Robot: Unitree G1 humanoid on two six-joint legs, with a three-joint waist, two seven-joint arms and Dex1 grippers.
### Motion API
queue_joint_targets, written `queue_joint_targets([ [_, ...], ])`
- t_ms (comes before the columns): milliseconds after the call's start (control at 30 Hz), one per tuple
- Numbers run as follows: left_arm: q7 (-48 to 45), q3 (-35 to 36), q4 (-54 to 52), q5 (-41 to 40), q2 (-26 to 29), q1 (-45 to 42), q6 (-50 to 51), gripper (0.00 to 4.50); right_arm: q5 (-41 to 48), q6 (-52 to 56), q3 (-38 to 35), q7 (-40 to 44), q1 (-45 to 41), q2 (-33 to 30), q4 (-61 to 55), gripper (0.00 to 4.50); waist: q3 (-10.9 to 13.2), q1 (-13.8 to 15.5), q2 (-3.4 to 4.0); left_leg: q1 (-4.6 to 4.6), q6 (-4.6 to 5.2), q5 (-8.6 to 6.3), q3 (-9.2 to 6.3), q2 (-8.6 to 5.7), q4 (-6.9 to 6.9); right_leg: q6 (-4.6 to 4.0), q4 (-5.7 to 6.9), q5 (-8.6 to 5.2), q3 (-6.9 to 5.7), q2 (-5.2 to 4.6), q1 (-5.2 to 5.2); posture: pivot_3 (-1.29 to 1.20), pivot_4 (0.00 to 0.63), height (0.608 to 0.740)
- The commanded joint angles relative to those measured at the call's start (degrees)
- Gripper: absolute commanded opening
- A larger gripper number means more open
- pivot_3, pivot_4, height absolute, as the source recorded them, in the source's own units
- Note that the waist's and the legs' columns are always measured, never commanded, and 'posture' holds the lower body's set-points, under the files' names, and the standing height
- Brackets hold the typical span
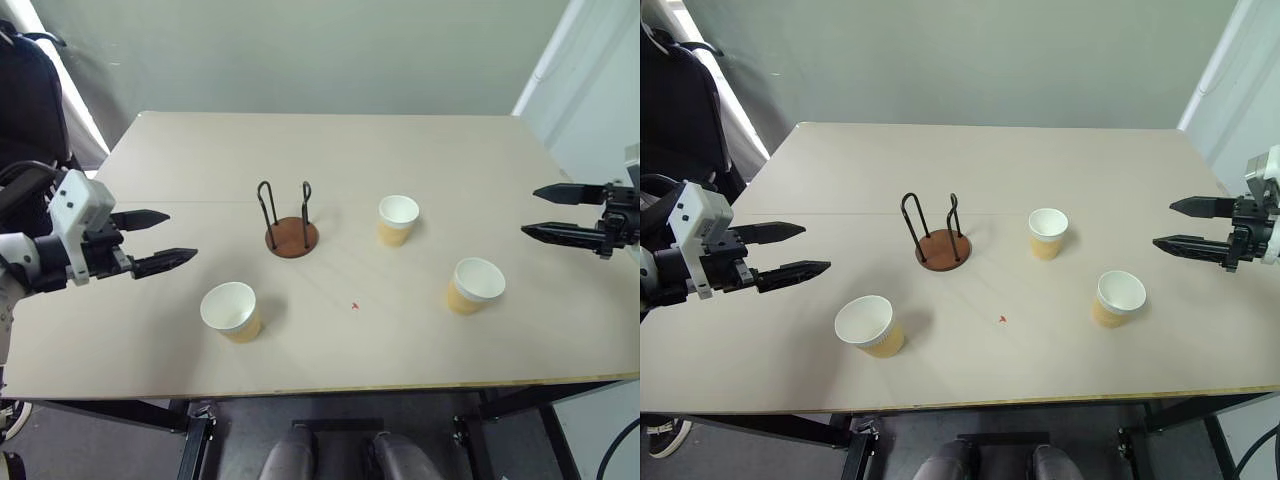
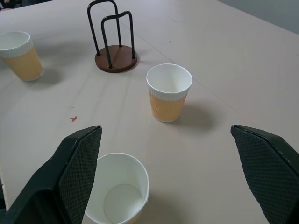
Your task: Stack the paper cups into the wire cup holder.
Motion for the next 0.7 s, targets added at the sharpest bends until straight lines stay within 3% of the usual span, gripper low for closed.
queue_joint_targets([
  [33,-0.6,1.4,-0.1,-0.1,0.7,-0.6,-0.8,4.46,2.1,0.3,-3.1,1.1,-0.2,-1.6,-2.2,4.5,0.0,0.0,0.0,0.0,0.0,0.0,0.0,0.0,0.0,0.0,0.0,0.0,0.0,0.0,0.0,0.0,0.15,0.74],
  [167,-0.8,1.1,0.6,0.1,0.6,-1.2,-1.2,4.46,2.5,0.6,-3.3,1.0,0.3,-1.8,-2.9,4.5,0.0,0.0,0.0,0.0,-0.01,0.0,0.0,0.0,-0.05,-0.01,-0.01,-0.01,0.0,0.0,-0.01,0.0,0.15,0.74],
  [300,3.9,-5.8,2.0,3.4,-2.6,-7.9,0.5,4.46,2.8,0.9,-3.8,0.5,0.9,-1.9,-3.5,4.5,0.0,0.3,0.0,0.0,-0.03,0.07,-0.01,0.0,-0.05,-0.02,0.01,0.0,0.0,0.0,0.0,0.0,0.15,0.74],
  [467,11.0,-17.5,2.3,9.8,-11.6,-19.1,5.0,4.46,3.0,1.2,-4.2,-0.2,1.5,-1.6,-4.3,4.5,0.0,0.8,0.0,0.01,0.0,0.25,0.01,-0.01,-0.03,-0.04,0.0,0.17,-0.01,-0.02,0.06,0.0,0.15,0.74],
  [700,22.5,-24.5,12.3,19.2,-21.1,-28.7,6.1,4.46,3.8,2.3,-5.7,-0.8,3.4,-2.3,-6.5,4.5,0.0,0.2,-0.06,0.03,-0.05,0.3,0.06,0.0,-0.14,0.08,-0.04,0.25,0.0,-0.02,0.0,0.0,0.15,0.74],
])
